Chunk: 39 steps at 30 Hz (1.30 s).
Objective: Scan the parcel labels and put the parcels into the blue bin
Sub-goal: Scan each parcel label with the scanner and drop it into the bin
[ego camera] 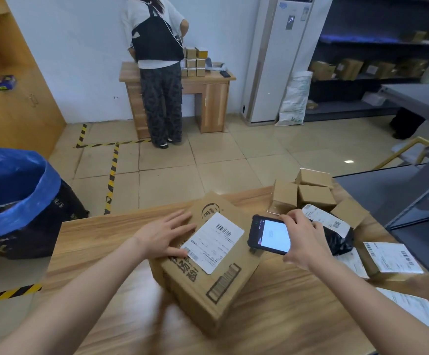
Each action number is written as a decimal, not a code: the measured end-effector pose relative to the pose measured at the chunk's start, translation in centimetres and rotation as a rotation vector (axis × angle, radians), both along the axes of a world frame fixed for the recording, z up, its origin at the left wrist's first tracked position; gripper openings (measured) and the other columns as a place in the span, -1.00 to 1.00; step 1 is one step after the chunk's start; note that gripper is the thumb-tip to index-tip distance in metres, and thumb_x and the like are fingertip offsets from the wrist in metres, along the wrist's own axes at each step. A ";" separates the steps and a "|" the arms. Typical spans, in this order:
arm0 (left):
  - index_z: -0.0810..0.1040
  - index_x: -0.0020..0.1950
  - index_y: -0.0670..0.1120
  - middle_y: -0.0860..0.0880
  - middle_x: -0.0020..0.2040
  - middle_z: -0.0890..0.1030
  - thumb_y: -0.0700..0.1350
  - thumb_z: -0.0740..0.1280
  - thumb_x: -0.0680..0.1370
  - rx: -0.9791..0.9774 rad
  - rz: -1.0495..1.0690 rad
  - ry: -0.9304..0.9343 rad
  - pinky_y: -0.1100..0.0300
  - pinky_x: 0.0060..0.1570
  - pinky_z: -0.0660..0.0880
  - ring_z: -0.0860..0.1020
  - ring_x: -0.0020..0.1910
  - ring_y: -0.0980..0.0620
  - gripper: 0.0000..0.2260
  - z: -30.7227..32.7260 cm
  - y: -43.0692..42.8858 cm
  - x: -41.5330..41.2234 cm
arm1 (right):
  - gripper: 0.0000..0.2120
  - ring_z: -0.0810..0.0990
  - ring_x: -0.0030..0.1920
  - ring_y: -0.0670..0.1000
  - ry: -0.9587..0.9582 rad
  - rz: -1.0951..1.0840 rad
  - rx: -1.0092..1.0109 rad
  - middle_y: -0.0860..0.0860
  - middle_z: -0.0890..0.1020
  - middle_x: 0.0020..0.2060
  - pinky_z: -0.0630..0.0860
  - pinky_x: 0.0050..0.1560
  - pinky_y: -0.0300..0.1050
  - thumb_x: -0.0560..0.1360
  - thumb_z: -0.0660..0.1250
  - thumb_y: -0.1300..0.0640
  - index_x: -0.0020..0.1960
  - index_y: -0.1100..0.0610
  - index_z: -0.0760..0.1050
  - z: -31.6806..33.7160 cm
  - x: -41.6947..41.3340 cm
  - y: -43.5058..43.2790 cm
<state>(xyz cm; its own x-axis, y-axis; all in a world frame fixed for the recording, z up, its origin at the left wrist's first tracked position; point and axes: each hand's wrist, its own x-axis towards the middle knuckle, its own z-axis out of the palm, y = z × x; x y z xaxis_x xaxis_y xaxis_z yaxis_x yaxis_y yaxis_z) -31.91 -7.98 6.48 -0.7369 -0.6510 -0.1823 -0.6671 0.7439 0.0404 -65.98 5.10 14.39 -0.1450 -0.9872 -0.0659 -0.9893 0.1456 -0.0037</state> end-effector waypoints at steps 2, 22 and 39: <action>-0.02 0.58 0.18 0.04 0.60 -0.15 0.54 0.02 0.40 -0.102 0.054 -0.085 -0.02 0.54 0.01 -0.17 0.57 0.01 -0.16 1.4 -1.0 1.0 | -0.10 0.34 0.27 -0.02 -0.001 0.015 0.013 -0.05 0.27 0.27 0.24 0.31 -0.08 0.21 0.55 0.02 0.45 0.00 0.18 -0.3 0.5 0.1; -0.26 0.54 0.24 -0.02 0.51 -0.47 0.63 0.16 0.20 0.345 0.653 0.131 -0.41 0.41 -0.11 -0.53 0.44 -0.04 0.08 -1.7 6.6 -3.3 | -0.10 0.35 0.27 0.01 -0.011 0.096 -0.025 -0.04 0.30 0.23 0.20 0.33 -0.03 0.16 0.58 0.00 0.40 -0.03 0.23 -1.0 2.6 -0.8; 0.06 0.57 0.15 0.00 0.60 -0.02 -0.02 0.58 0.32 0.252 0.495 -0.170 -0.25 0.41 0.25 -0.06 0.57 -0.08 -0.03 4.1 4.3 0.9 | -0.13 0.38 0.23 0.04 -0.055 0.116 0.183 -0.01 0.32 0.25 0.30 0.27 0.01 0.11 0.60 -0.02 0.35 -0.02 0.30 0.1 4.4 -0.7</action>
<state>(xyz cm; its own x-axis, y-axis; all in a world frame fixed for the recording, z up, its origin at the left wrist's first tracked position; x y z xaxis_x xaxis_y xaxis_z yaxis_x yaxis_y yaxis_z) -31.06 -3.64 10.59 -0.3029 -0.8318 -0.4652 -0.9456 0.3233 0.0376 -61.53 4.38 14.52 -0.0220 -0.9680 -0.2499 -0.9985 0.0336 -0.0425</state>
